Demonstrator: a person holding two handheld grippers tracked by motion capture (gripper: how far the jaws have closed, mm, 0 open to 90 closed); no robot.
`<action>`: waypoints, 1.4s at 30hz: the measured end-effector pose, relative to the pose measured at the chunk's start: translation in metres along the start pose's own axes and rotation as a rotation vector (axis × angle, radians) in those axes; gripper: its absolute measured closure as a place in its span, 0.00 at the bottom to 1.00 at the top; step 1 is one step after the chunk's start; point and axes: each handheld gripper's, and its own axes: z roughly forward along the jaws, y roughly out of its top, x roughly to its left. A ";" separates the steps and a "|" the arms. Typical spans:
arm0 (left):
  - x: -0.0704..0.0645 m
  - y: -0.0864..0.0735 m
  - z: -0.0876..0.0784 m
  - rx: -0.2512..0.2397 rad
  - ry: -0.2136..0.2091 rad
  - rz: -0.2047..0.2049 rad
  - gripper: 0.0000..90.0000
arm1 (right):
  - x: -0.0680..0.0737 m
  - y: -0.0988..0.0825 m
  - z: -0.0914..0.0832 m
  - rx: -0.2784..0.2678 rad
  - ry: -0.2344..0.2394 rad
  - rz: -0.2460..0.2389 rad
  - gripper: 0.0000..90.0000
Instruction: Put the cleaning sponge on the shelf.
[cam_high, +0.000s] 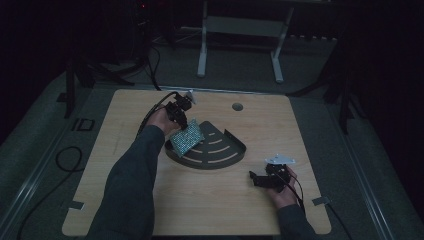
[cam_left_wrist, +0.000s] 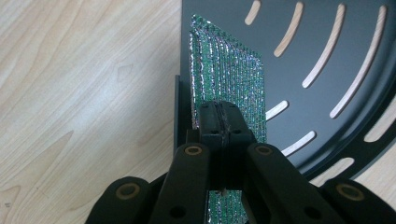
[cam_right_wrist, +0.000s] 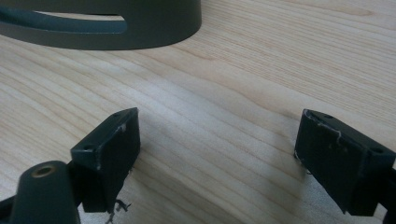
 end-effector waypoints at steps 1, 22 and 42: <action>0.000 0.000 0.001 0.004 0.002 0.000 1.00 | 0.000 0.000 0.000 0.000 0.000 0.000 0.15; -0.002 -0.004 0.024 0.079 0.071 0.004 1.00 | 0.000 0.000 0.000 0.000 0.000 0.000 0.15; 0.013 -0.020 0.003 -0.022 0.067 -0.081 0.73 | 0.000 0.000 0.000 0.000 0.000 0.000 0.15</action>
